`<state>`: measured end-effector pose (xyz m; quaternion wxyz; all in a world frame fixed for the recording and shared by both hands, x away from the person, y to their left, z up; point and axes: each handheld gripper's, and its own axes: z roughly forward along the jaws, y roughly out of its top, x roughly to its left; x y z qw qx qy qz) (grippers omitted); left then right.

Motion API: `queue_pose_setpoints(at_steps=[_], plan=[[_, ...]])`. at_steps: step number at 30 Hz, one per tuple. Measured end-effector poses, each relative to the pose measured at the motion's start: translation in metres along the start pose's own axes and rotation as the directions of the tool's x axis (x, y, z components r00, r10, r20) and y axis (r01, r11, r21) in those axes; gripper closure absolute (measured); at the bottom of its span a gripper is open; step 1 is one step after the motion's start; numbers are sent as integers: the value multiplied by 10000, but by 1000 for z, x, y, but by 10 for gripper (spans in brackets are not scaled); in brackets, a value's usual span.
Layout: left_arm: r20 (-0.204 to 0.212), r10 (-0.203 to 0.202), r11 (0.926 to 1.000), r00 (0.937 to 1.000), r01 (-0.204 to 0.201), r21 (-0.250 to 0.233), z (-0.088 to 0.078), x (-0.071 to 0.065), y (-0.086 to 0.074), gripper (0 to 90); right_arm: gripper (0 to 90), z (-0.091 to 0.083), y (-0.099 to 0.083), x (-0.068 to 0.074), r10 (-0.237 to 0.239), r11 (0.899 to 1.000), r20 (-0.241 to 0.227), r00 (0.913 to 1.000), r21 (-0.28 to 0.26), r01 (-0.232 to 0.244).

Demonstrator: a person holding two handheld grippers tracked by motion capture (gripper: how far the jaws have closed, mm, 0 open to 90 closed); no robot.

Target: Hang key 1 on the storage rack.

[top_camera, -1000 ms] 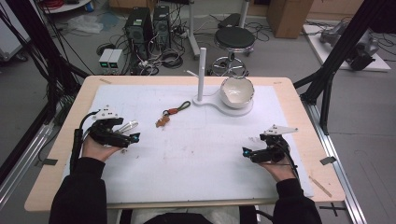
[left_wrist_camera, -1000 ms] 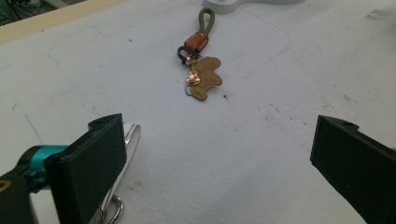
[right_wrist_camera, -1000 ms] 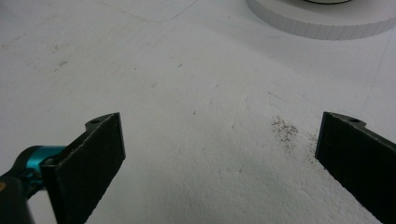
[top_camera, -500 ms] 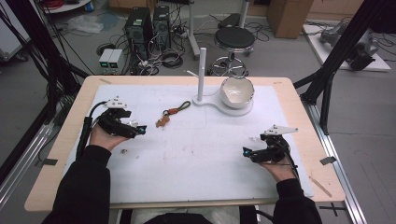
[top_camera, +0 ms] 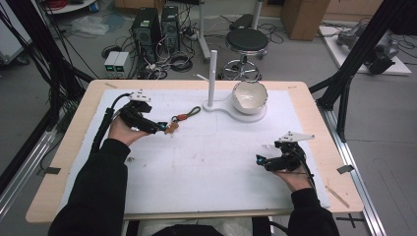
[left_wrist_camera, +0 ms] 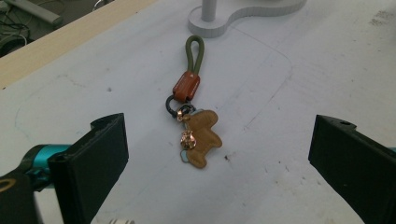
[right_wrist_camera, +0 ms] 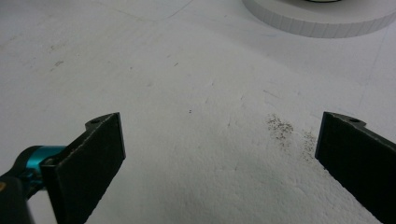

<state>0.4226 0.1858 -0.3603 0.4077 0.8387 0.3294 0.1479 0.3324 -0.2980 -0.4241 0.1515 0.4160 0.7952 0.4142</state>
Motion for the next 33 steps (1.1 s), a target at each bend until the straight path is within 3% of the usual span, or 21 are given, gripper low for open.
queue_pose_setpoints(at_steps=[7, 20, 33], plan=[[104, 364, 9989, 9993, -367, 301, 20, 2, 23, 53, 7, -1, -1, -1, 36, 10000, 13, 10000, -40, -36], [212, 472, 9971, 9987, -484, 595, 53, 10, 45, 68, 7, -2, -2, -2, 40, 10000, 23, 10000, -35, -40], [304, 239, 9921, 9993, -275, 1227, 92, 20, 40, 100, 7, -1, -3, -3, 69, 10000, 5, 10000, 12, -69]])
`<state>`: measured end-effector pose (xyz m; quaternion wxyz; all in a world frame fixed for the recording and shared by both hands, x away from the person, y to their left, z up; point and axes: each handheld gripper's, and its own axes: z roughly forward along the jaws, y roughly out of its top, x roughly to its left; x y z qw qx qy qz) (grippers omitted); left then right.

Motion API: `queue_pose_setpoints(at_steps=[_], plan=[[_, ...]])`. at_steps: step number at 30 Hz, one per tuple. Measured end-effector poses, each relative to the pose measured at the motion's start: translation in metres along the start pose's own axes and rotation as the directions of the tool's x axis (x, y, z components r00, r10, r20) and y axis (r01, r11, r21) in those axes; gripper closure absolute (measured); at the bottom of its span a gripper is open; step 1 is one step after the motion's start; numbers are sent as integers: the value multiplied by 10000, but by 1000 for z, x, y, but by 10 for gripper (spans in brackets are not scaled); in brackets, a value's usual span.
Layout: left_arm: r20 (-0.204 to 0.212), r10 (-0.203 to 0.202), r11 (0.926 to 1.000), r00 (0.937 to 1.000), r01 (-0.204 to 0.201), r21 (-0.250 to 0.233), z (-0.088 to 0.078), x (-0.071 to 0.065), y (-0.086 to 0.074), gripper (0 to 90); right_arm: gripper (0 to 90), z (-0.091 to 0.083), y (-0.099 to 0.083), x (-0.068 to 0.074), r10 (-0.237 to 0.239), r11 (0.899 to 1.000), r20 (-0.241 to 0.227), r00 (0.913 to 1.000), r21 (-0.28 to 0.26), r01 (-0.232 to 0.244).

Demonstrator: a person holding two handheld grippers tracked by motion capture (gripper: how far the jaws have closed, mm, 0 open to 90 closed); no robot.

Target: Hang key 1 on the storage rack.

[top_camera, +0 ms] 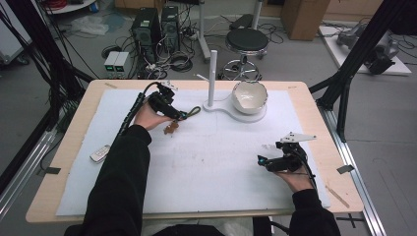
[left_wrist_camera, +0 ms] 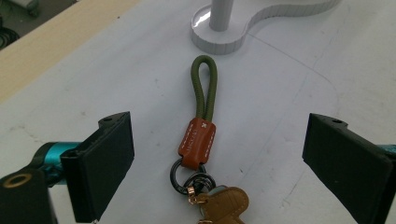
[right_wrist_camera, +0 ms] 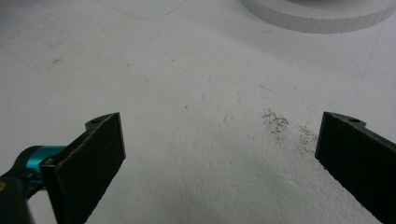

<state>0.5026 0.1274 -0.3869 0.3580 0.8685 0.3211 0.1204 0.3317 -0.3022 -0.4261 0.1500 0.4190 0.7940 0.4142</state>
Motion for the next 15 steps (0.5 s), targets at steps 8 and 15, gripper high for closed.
queue_pose_setpoints(at_steps=[8, 15], plan=[[-139, -97, 9990, 9999, 103, 444, 17, 5, -7, 171, 7, 1, 0, 1, -43, 10000, 34, 10000, 81, 42], [-344, -234, 9972, 9991, 258, 703, 27, 13, -12, 251, 7, 1, -1, 0, -93, 9999, 43, 9999, 68, 92]])
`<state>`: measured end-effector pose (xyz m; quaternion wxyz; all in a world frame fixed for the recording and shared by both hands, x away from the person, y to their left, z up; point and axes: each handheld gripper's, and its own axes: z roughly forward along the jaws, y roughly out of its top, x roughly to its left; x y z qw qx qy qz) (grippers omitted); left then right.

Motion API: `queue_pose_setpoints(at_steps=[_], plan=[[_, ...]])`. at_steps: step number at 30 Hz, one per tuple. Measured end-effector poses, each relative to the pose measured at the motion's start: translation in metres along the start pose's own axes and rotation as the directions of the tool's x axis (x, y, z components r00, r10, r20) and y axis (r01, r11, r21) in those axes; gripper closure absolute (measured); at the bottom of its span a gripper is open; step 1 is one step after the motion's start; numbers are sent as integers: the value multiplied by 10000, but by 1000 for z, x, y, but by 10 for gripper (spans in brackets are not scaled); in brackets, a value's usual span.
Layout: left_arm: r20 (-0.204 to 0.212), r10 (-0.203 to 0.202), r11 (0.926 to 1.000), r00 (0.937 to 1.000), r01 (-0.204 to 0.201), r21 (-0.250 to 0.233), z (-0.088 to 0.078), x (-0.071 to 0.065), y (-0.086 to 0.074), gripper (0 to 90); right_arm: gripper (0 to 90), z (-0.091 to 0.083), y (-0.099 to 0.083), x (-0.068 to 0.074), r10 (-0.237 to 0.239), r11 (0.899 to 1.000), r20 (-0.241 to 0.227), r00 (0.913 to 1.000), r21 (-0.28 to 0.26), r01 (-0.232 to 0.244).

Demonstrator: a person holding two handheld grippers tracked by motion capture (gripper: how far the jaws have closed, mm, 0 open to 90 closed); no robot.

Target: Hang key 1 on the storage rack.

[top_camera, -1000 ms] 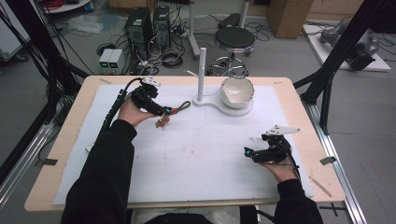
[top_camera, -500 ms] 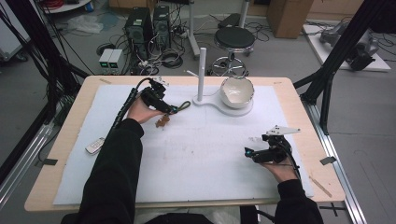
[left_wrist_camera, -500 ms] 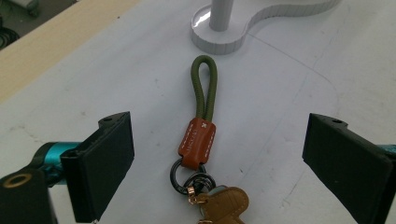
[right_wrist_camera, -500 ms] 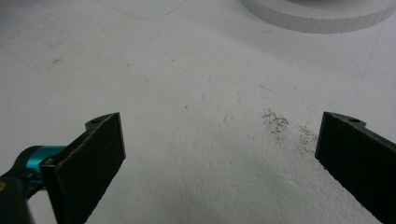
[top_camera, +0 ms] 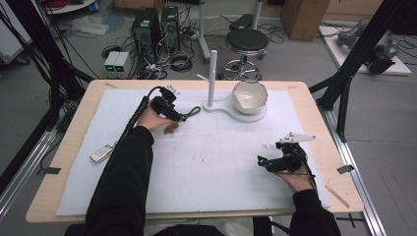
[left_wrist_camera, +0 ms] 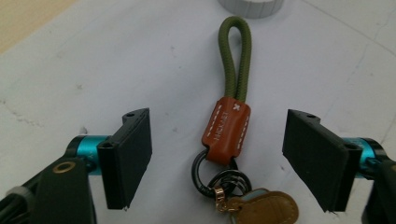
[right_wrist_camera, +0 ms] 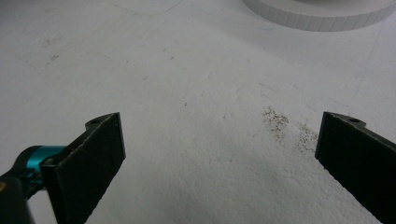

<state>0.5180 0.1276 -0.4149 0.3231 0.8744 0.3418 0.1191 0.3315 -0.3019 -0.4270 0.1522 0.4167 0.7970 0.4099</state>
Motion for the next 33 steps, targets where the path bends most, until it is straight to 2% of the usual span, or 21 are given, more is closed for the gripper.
queue_pose_setpoints(at_steps=[4, 6, 12, 16, 18, 24, 27, 29, 33], plan=[[-46, -257, 9995, 9997, 258, 197, 5, 5, -4, 293, 7, 0, 0, 0, -30, 10000, 38, 10000, 19, 30], [2, -294, 9995, 9996, 294, 134, 7, 5, -4, 321, 7, 1, 0, 0, -58, 10000, 24, 10000, 44, 58], [205, -83, 9995, 9998, 76, 314, 11, 2, -5, 407, 7, 1, 0, 0, -43, 10000, 17, 10000, 35, 43], [110, 8, 9999, 9999, -9, 157, 12, -1, -4, 465, 7, 0, 0, 0, -83, 10000, 48, 10000, 25, 83], [205, 154, 9997, 9997, -158, 164, 12, -3, -4, 489, 7, 1, 0, 1, -141, 9999, 108, 9998, 61, 141], [5, 434, 9983, 9991, -434, 398, 15, -6, -5, 549, 7, 1, 0, 1, -127, 9999, 138, 9998, 104, 125], [-101, 403, 9986, 9991, -399, 346, 16, -6, -5, 578, 7, 1, 0, 1, -172, 9998, 176, 9997, 97, 170], [-178, 556, 9979, 9983, -550, 348, 16, -8, -4, 640, 7, 1, 0, 1, -151, 9999, 167, 9997, 82, 150], [-158, 490, 9983, 9987, -485, 318, 17, -10, -4, 685, 7, 1, 0, 1, -171, 9998, 174, 9997, 74, 170]])
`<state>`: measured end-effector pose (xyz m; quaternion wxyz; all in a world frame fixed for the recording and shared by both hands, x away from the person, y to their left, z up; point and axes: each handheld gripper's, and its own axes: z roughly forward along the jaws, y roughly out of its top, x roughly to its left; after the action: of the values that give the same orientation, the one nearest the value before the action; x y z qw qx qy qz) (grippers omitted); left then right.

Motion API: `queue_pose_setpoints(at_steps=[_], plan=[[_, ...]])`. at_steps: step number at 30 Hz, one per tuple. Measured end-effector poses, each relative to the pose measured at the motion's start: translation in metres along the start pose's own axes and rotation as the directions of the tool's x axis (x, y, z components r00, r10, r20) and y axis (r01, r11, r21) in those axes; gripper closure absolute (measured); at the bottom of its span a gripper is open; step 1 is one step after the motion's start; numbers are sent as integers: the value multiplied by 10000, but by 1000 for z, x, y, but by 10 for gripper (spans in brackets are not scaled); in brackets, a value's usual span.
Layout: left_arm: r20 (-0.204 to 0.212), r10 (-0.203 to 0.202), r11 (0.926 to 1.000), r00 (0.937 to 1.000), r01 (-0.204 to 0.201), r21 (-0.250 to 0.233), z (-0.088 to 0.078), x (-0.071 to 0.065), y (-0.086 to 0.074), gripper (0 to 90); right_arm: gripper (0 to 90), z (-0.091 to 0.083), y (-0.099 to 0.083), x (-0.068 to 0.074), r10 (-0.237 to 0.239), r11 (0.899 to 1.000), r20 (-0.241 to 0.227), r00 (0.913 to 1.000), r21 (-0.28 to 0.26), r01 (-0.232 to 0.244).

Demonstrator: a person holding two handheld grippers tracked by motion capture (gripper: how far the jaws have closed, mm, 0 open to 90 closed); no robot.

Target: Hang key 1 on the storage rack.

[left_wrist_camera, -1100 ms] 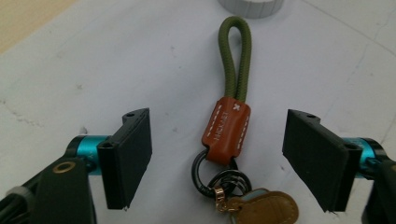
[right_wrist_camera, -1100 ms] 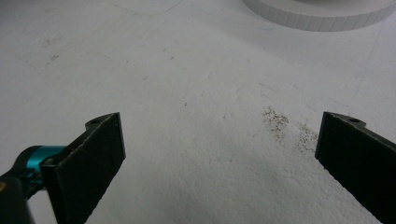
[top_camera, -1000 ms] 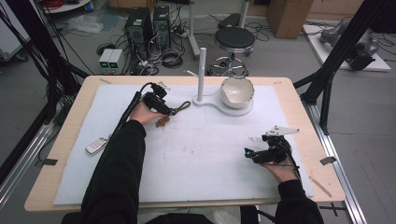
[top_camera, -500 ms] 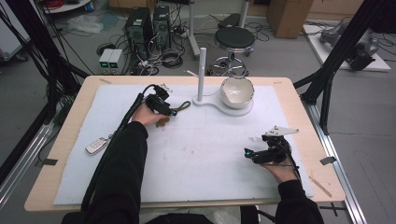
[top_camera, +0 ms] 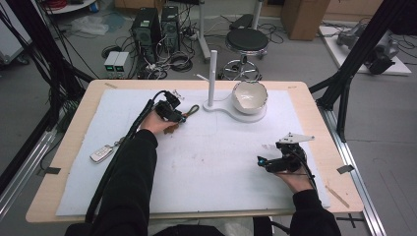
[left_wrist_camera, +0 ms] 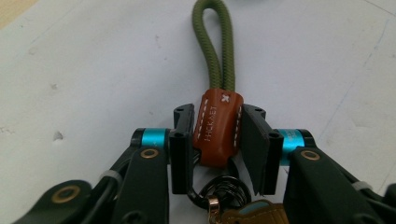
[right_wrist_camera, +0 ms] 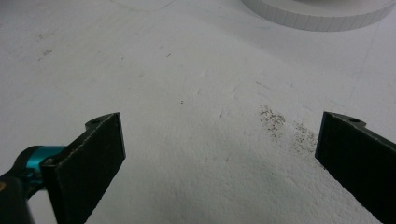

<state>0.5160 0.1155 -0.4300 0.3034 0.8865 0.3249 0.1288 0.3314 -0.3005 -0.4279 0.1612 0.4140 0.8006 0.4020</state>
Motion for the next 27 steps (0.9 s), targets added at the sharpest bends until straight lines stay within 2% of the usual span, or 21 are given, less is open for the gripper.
queue_pose_setpoints(at_steps=[5, 10, 16, 20, 24, 27], plan=[[-99, -7, 10000, 10000, 7, 10, 0, -2, 1, 693, 7, 0, 0, 0, 32, 10000, 11, 10000, -10, -32], [-271, 236, 9996, 9994, -232, 146, -2, -4, 2, 717, 7, -1, 0, 0, -5, 10000, 14, 10000, -60, 5], [43, 324, 9991, 9995, -325, 289, -6, -3, 2, 730, 7, -2, 0, 0, 7, 10000, 30, 10000, -67, -6], [198, 122, 9999, 9997, -123, 56, -12, -1, 3, 736, 7, -2, 0, 0, 42, 10000, 28, 10000, 4, -42], [104, 345, 9994, 9994, -344, -58, -20, -1, 5, 740, 7, -1, 0, -1, -25, 10000, 1, 10000, -34, 25], [191, 343, 9987, 9992, -335, -391, -28, 0, 7, 740, 7, -1, 0, 0, 21, 10000, -14, 10000, -15, -21]])
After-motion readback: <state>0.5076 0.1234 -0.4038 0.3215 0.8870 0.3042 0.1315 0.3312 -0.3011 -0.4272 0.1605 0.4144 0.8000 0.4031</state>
